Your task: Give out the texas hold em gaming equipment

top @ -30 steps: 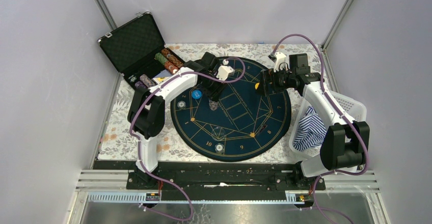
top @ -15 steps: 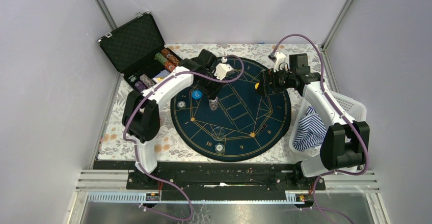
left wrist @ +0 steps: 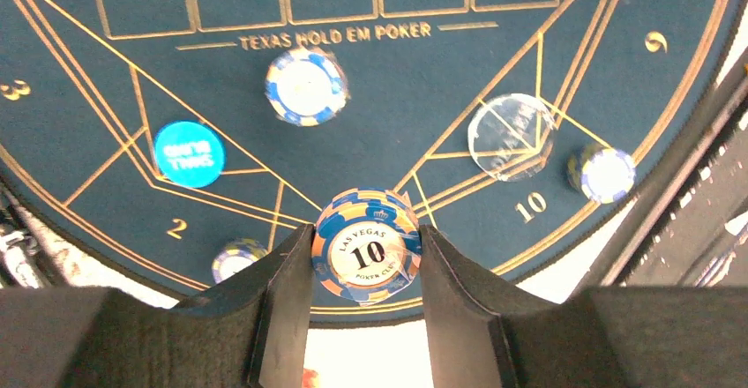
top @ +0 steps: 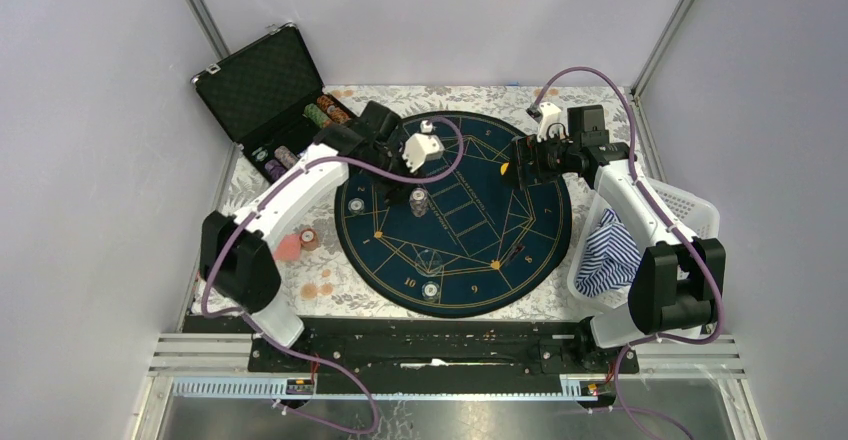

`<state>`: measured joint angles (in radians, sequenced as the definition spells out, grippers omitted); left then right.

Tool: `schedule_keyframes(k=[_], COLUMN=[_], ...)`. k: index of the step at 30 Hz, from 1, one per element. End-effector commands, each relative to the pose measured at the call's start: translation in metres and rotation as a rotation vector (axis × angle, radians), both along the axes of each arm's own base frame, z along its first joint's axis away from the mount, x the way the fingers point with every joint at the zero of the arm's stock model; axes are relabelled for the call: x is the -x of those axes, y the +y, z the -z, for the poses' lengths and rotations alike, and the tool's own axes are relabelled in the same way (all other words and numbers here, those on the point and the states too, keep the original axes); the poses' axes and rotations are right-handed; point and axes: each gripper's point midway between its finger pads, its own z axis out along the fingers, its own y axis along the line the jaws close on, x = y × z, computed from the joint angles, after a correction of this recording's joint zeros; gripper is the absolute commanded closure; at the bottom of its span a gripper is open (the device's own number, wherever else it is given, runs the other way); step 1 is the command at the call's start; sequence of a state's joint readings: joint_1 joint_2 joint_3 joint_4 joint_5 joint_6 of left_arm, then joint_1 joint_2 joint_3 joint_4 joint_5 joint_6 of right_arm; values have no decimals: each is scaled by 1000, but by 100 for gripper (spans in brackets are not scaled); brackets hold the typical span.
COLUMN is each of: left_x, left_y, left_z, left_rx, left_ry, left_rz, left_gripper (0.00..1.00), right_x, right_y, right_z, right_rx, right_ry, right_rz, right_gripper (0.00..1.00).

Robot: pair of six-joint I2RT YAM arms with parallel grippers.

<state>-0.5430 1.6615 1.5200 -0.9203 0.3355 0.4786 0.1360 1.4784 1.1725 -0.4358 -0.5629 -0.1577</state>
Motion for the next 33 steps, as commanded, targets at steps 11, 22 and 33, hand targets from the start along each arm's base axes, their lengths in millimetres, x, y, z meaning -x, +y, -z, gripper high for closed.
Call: schedule_keyframes(k=[11,22,33], left_x=[134,160,162], left_y=[23,-11,-32], left_z=[62,101,121], left_rx=[-44,5,2], left_ry=[27,7,-14], left_rz=[467,587,619], left_gripper=[63,63,62], right_x=[-2,-4,-6], right_y=[0,-3,-3], right_z=[2,8,10], right_rx=[-5,13,15], right_ry=[13,20,30], right_rz=[-7,-1,0], right_gripper=[0,0,0])
